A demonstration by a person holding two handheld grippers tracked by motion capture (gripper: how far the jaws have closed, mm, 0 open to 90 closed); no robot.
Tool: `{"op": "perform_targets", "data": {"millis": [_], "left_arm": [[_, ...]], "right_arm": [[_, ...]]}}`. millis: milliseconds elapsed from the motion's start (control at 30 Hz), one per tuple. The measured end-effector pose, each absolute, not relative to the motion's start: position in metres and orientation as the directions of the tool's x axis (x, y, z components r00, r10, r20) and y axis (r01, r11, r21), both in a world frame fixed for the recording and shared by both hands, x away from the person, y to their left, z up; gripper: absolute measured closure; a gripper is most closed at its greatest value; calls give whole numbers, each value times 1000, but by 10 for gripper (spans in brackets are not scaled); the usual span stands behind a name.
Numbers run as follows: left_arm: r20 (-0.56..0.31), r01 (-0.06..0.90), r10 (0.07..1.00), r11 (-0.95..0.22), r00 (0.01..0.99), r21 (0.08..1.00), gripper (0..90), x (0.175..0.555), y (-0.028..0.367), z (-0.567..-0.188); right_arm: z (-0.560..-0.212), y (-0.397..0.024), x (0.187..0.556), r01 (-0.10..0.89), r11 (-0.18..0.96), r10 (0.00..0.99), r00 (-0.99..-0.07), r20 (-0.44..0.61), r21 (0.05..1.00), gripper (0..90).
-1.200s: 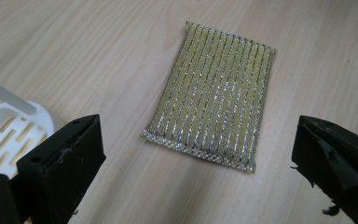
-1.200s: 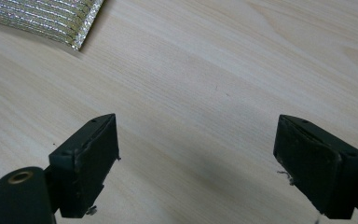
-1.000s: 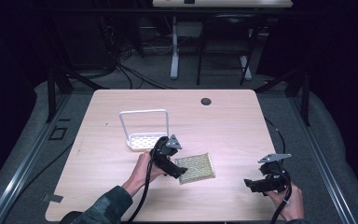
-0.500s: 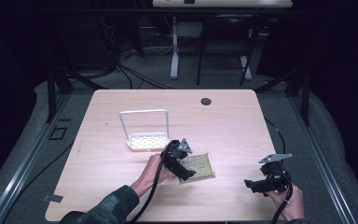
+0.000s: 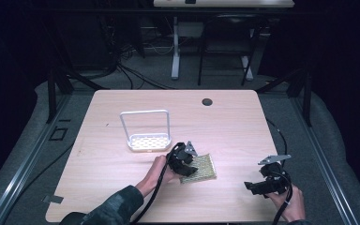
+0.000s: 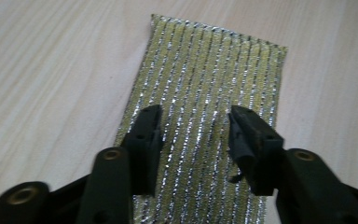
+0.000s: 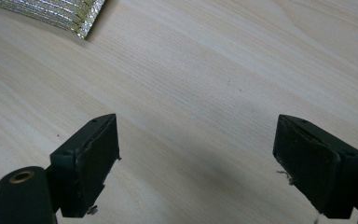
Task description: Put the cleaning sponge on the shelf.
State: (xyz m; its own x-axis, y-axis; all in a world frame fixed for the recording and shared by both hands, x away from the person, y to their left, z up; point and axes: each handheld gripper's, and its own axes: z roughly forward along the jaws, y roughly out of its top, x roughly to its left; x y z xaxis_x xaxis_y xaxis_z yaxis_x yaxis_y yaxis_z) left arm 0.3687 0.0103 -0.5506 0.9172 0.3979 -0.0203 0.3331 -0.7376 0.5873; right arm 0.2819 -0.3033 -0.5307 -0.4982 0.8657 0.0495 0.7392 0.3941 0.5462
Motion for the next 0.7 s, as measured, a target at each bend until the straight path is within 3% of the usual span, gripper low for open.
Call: {"op": "perform_targets", "data": {"millis": [267,433,700], "left_arm": [[25,324,418,-739,908,590,671,366,11,-553],[46,333,445,-730,894,597,799,362,9,-555],[78,322,454,-733,888,599,878,356,7,-557]], "right_arm": [[-531,-301,281,729,407,859,-510,41,550,141],[-531,-301,282,733,408,858,-512,46,545,142],[-531,-298,281,731,423,850,-525,44,535,142]]}}
